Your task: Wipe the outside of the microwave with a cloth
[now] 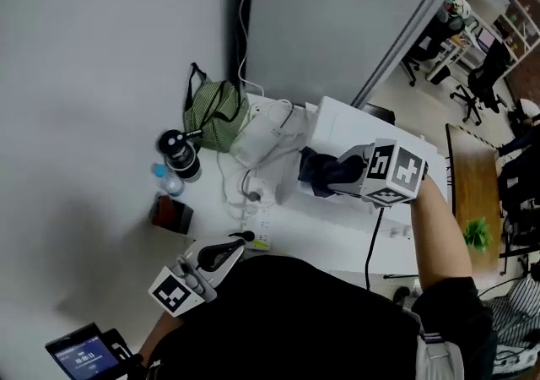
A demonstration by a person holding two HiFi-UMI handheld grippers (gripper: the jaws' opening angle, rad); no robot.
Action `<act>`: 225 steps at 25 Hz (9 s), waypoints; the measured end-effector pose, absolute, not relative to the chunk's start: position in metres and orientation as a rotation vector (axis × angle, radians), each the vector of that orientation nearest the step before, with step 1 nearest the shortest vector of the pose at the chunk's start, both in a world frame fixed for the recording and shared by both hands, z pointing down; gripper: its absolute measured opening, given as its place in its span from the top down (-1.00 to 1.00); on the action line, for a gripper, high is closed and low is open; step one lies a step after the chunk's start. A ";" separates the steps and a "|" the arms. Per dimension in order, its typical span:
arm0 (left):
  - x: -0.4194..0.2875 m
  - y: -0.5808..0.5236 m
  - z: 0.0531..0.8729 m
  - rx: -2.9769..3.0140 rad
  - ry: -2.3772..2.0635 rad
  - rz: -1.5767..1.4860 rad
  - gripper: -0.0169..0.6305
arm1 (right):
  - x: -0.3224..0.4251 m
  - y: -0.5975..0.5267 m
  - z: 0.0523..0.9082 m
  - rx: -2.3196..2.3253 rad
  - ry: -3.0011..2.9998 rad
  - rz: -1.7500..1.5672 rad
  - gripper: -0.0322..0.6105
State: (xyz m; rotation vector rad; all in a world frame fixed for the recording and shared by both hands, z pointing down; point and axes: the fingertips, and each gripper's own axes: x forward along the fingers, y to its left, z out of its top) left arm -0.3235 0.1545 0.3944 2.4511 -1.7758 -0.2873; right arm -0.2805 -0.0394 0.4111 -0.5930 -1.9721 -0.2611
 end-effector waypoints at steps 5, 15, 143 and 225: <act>-0.263 0.078 0.357 2.622 -1.597 -0.198 0.94 | -0.163 -0.131 0.320 -0.204 -2.461 -0.123 0.66; -0.133 -0.044 0.356 2.739 -1.279 -0.026 0.94 | 0.036 -0.344 0.363 0.717 -2.723 0.360 0.66; -0.090 -0.081 0.391 2.581 -1.253 0.264 0.94 | 0.064 -0.271 0.498 0.158 -2.800 1.363 0.67; -0.081 -0.075 0.388 2.617 -1.187 0.191 0.94 | 0.072 -0.210 0.553 0.064 -2.518 1.375 0.67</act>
